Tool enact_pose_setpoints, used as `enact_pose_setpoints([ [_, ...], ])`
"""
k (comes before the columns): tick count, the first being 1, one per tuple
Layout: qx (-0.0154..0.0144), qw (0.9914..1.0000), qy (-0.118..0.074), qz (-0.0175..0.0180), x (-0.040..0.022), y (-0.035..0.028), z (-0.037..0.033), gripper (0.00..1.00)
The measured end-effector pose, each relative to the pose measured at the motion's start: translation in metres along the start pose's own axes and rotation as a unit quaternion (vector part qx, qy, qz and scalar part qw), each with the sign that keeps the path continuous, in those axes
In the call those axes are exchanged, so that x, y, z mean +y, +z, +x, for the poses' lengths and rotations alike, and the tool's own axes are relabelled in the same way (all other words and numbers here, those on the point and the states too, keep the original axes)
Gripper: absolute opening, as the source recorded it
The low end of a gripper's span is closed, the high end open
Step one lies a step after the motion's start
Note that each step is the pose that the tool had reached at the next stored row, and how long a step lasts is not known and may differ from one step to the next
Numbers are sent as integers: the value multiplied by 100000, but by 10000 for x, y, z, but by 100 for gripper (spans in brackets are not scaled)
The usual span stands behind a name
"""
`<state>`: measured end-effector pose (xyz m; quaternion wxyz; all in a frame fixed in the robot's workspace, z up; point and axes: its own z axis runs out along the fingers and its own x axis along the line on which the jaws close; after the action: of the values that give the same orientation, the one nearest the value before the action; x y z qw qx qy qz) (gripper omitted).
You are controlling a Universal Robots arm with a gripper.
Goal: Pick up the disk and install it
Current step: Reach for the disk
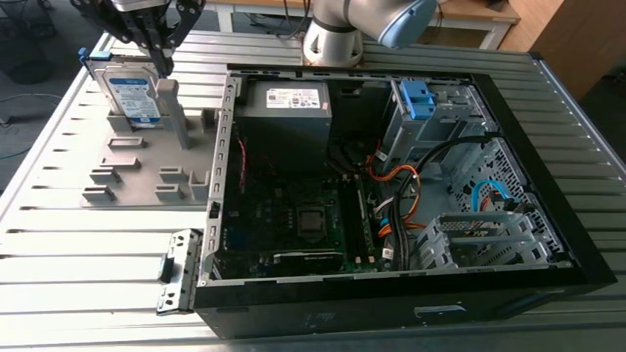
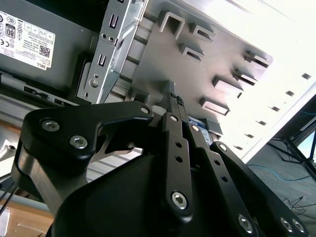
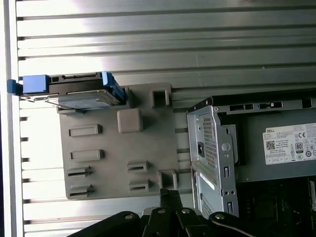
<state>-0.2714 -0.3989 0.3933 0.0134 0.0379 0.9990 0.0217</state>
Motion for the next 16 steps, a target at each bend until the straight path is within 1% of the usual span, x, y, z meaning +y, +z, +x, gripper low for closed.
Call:
enact_pose_setpoints([
  [16,4,100000,-3,1,-7,-2,94,11],
])
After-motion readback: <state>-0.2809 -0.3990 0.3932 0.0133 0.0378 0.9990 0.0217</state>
